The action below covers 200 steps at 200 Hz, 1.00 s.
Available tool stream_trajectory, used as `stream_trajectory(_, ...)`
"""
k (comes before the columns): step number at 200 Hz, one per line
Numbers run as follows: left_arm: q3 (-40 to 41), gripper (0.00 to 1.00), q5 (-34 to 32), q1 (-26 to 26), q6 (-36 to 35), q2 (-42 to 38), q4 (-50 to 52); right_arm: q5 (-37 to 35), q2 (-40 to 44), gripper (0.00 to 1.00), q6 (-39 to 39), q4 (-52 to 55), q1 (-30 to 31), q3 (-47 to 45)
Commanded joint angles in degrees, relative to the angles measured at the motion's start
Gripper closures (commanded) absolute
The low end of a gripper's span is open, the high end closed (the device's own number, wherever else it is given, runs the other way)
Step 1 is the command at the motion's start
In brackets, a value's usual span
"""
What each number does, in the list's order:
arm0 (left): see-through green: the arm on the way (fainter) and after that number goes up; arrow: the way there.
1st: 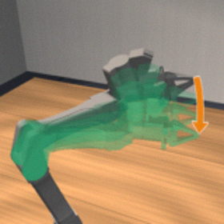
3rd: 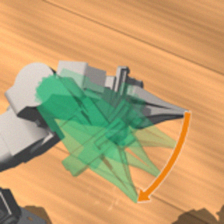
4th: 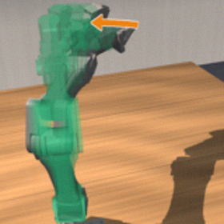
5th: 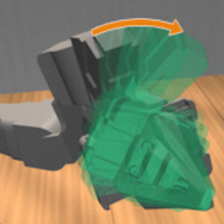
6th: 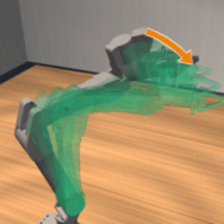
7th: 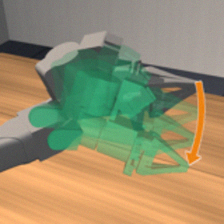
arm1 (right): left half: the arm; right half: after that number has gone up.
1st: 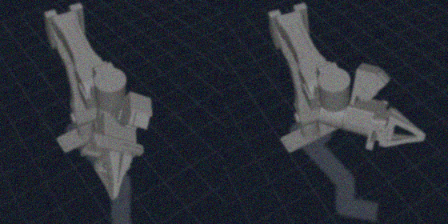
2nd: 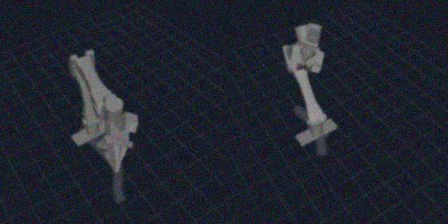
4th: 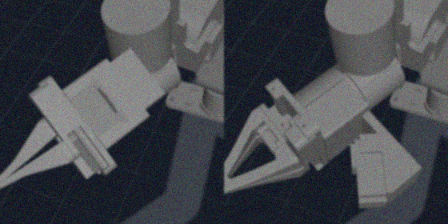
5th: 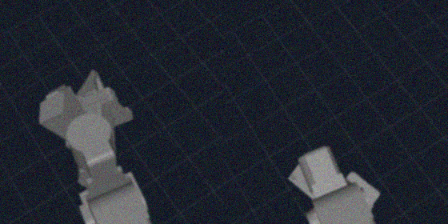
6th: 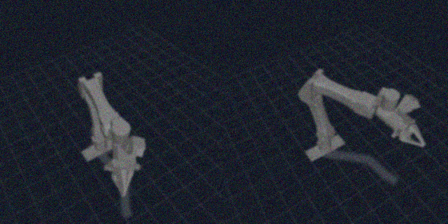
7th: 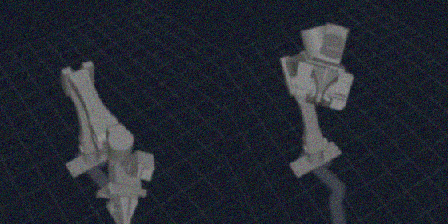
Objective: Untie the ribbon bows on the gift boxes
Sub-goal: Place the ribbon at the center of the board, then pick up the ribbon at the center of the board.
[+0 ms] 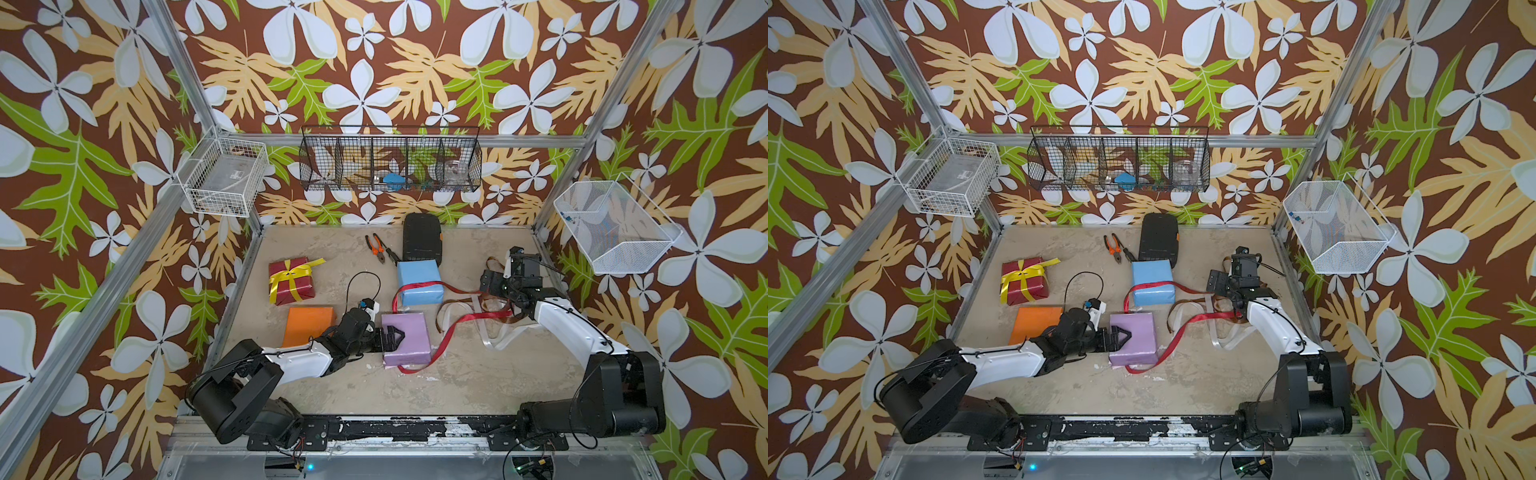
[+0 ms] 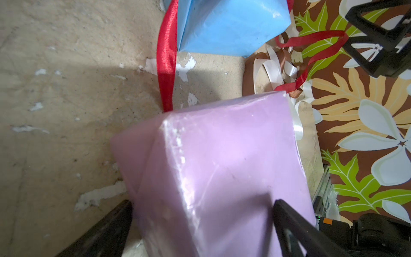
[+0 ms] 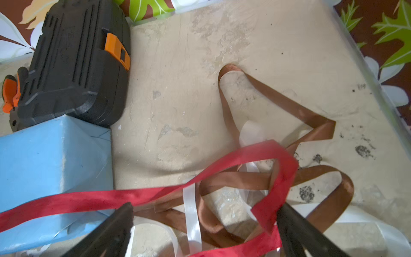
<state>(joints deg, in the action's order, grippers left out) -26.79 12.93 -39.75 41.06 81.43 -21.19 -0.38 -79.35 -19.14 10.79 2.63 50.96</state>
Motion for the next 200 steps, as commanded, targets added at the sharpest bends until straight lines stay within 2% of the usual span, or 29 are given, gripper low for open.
stream_trajectory(1,-0.37,0.01,-1.24,0.03,-1.68,-0.54,6.32,0.26,1.17,0.0,2.16,1.75,0.76,0.03)
stream_trajectory(17,-0.8,0.01,-1.23,0.02,-1.98,-0.83,6.84,-1.52,-1.14,0.0,4.67,7.88,3.57,3.36)
stream_trajectory(45,-1.34,0.01,-1.5,0.02,-2.47,-0.67,7.39,-19.63,-6.38,0.0,6.45,16.03,11.67,7.73)
stream_trajectory(76,-1.68,0.01,-0.98,0.02,-3.01,-0.52,8.02,-35.03,-11.04,0.0,5.54,20.76,13.75,10.55)
stream_trajectory(89,-1.95,0.01,-0.98,0.04,-3.58,-0.48,8.78,-37.15,-11.16,0.0,4.9,21.53,13.9,11.15)
stream_trajectory(103,-2.25,0.01,-1.11,0.02,-4.2,-0.24,9.56,-32.5,-8.92,0.0,5.43,19.42,13.97,10.31)
stream_trajectory(111,-2.39,0.0,-1.3,0.02,-4.48,-0.25,9.89,-26.01,-6.76,0.0,6.21,17.59,13.93,9.51)
stream_trajectory(120,-2.48,0.0,-1.54,0.09,-4.55,-0.29,10.05,-14.95,-4.47,0.01,7.48,15.33,13.95,8.58)
stream_trajectory(127,-2.48,0.0,-1.72,0.04,-4.62,-0.43,10.12,-6.24,-2.67,0.1,7.73,13.2,13.94,7.57)
stream_trajectory(139,-2.48,0.0,-2.01,0.05,-4.48,-0.58,9.94,7.24,0.79,0.34,5.91,7.09,13.92,4.0)
stream_trajectory(147,-2.48,0.0,-2.07,0.09,-4.41,-0.8,9.88,12.98,2.86,0.45,4.45,1.39,14.0,0.62)
stream_trajectory(155,-2.48,0.0,-2.1,0.02,-4.23,-0.89,9.87,16.11,4.26,0.5,3.43,-3.55,14.07,-2.2)
stream_trajectory(166,-2.44,0.0,-2.1,0.03,-4.01,-1.16,9.77,17.61,4.65,0.49,3.23,-6.1,14.24,-3.4)
stream_trajectory(182,-2.39,0.0,-2.21,0.02,-3.95,-1.33,9.85,19.21,3.85,0.35,3.1,-8.53,14.66,-3.29)
stream_trajectory(194,-2.39,0.0,-2.21,0.02,-3.97,-1.48,10.02,17.25,2.13,0.22,2.96,-8.63,15.36,-2.01)
stream_trajectory(200,-2.39,0.0,-2.21,-0.02,-3.96,-1.57,10.18,16.16,1.01,0.19,2.88,-8.34,15.57,-1.3)
